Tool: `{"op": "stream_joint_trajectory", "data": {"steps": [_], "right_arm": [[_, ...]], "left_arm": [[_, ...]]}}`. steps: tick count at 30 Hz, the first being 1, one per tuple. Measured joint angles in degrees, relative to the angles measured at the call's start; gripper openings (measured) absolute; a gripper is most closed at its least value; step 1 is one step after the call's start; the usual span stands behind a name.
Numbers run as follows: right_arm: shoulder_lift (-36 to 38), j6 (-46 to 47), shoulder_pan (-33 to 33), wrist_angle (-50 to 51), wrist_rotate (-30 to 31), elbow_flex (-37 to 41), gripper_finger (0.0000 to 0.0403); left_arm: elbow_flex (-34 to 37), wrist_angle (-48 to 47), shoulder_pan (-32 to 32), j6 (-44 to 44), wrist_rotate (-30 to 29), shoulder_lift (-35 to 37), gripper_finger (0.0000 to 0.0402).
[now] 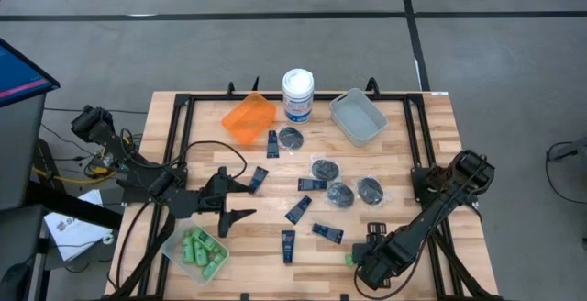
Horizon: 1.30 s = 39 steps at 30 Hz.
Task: Pick & Place Travel size toiletries
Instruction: Put the shampoo into the white bin
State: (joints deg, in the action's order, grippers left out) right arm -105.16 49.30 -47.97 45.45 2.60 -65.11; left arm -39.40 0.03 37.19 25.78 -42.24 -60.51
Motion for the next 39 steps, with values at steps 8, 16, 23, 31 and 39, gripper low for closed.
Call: {"op": "stream_joint_trajectory", "data": {"steps": [8,16,23,31,39], "right_arm": [[-3.72,-1.57,-0.37,-0.71,-2.90,-0.15,0.0235],[-3.33,-2.32,-0.18,-0.75,-2.53,-0.14,0.0220],[-3.44,-1.42,0.29,-0.94,-2.48,-0.07,0.0171],[-3.48,-1.13,0.83,-0.92,-2.78,-0.03,0.0098],[-2.65,-5.53,0.72,-0.80,-0.85,0.11,0.0082]], "left_arm": [[0.00,0.00,0.00,-0.04,-0.04,0.00,0.0292],[0.00,0.01,0.02,-0.02,-0.08,0.00,0.0292],[0.00,0.02,0.00,-0.02,-0.23,0.00,0.0292],[0.00,0.02,0.02,-0.02,-0.21,0.00,0.0292],[0.00,0.01,0.00,-0.02,-0.17,0.00,0.0292]]}}
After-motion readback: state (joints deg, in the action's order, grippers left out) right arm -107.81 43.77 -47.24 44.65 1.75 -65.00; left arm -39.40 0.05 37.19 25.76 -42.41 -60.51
